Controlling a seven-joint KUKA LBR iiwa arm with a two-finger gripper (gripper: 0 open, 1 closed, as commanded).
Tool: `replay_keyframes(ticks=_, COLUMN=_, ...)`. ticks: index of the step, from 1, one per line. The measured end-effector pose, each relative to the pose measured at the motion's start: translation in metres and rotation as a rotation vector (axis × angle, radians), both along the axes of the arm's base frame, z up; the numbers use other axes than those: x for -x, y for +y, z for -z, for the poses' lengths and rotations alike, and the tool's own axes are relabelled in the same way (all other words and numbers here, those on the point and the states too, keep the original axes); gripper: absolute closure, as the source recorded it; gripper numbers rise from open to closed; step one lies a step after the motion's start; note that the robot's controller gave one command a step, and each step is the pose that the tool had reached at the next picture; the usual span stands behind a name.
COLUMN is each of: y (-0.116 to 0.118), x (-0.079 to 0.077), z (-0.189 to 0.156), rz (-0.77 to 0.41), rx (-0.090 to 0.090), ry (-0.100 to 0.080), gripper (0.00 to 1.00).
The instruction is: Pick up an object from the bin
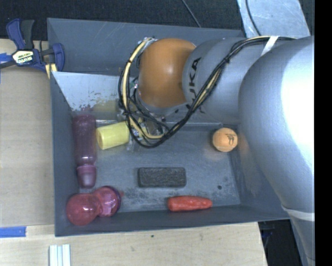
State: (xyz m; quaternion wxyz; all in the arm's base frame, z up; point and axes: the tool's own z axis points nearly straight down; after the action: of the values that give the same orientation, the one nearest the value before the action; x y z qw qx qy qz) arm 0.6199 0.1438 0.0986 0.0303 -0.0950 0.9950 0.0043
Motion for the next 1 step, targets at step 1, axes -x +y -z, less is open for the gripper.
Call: replay_keyframes(ticks=1, y=-0.0001, x=0.0001, z=0.0000, rz=0.000, rx=0.000, ry=0.000, gripper=1.00)
